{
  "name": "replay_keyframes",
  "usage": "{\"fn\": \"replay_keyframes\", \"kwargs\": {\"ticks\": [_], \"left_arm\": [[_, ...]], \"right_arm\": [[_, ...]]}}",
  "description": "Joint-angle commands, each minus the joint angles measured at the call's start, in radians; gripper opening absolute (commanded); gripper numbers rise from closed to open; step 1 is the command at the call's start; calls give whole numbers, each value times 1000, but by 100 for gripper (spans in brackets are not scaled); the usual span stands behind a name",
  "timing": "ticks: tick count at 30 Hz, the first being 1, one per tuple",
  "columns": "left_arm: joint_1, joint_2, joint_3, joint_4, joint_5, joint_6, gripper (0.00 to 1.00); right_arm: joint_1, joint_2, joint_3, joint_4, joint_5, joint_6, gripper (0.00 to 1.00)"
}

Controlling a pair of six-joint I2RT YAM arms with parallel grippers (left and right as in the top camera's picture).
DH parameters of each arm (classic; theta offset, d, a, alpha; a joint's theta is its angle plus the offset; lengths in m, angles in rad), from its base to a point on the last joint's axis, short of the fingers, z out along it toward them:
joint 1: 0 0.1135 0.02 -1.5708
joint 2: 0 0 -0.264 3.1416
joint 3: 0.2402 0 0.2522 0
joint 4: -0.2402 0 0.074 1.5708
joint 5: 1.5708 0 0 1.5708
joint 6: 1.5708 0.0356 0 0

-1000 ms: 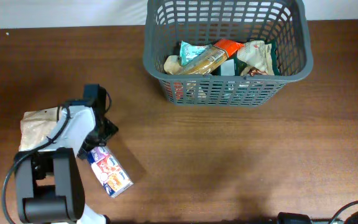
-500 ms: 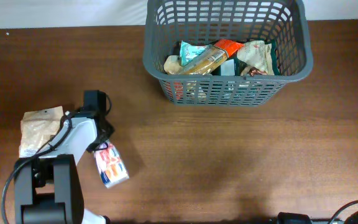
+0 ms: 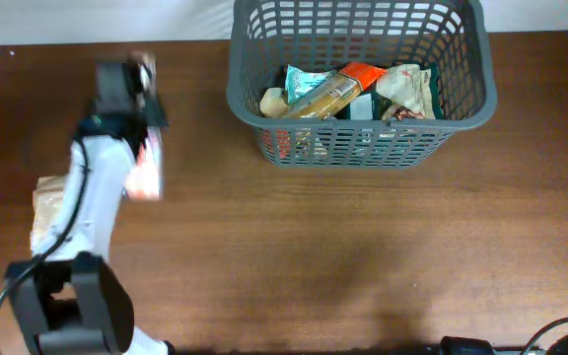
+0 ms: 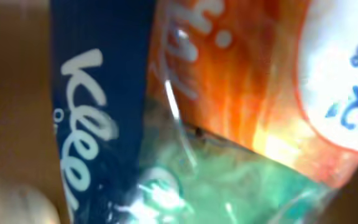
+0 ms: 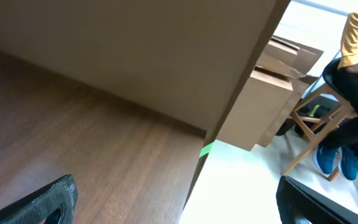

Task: Pack container
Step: 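Lift the Kleenex pack with the left gripper, then carry the Kleenex pack over the basket and release it inside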

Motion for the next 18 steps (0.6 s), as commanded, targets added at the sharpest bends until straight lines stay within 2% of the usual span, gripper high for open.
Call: {"fn": "replay_keyframes", "kwargs": {"ticks": [1,3,6,10,18], "left_arm": [[2,-49,282,70,194,393,2],[2,-49,379,153,341,434,2],[2,-49,444,341,640,426,2],[-26,-34,446,591,997,284,2],[-187,94,446,603,1295,281,2]], "right_arm": [[9,-12,-4,3,5,-6,99],[9,-12,-4,3,5,-6,99],[9,-12,-4,3,5,-6,99],[9,-12,-4,3,5,-6,99],[9,-12,-4,3,-3,-6,99]]}}
